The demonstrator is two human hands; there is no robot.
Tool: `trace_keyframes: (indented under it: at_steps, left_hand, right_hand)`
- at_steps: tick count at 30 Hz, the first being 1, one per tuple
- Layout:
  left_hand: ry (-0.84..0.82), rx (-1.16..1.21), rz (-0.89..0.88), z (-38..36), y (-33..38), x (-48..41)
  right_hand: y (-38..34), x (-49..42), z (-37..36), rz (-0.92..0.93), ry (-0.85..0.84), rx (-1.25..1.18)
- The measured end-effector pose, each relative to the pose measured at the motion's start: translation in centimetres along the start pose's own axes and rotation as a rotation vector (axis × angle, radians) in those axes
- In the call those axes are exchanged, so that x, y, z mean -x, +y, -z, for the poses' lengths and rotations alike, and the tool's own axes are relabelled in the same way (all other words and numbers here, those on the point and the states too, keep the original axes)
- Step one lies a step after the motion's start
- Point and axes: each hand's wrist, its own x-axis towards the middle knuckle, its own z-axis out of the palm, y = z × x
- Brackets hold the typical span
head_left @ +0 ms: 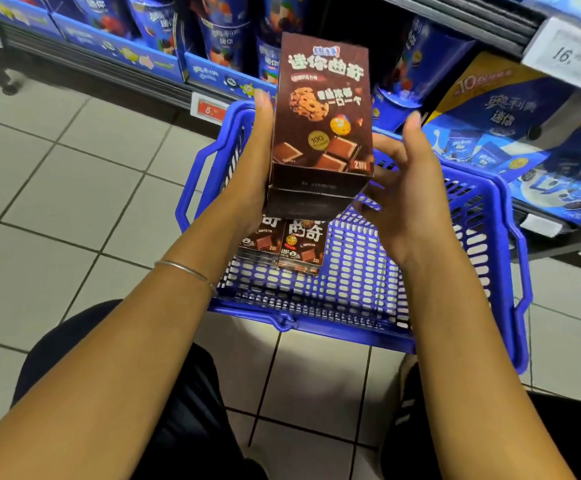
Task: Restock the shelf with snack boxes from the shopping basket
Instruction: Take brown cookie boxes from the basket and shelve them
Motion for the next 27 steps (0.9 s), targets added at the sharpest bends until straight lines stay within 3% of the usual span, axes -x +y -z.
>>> trace_keyframes:
  at_steps: [4,8,12,22,27]
  left_hand:
    - [0.056,0.085,-0.007,0.5,0.4,-0.4]
    - [0.066,0.124,0.008,0.7,0.5,-0.5]
    - [0.089,0.066,-0.033,0.8,0.3,-0.6]
    - [0.079,0.081,-0.021,0.7,0.1,-1.0]
    - [0.074,0.073,-0.019,0.6,-0.3,-1.3]
  right_hand:
    - [4.4,-2.5,0.3,-0.208,0.137,0.016]
    - [9.8,-4.2,-2.7,-0.408,-0.007,0.368]
    - [12.2,-4.3,-6.0,-0.387,-0.147,0.61]
    - [13.1,-4.8,-6.9,-0.271,0.005,0.408]
    - [11.0,-3.8,-3.3,-0.195,0.052,0.325]
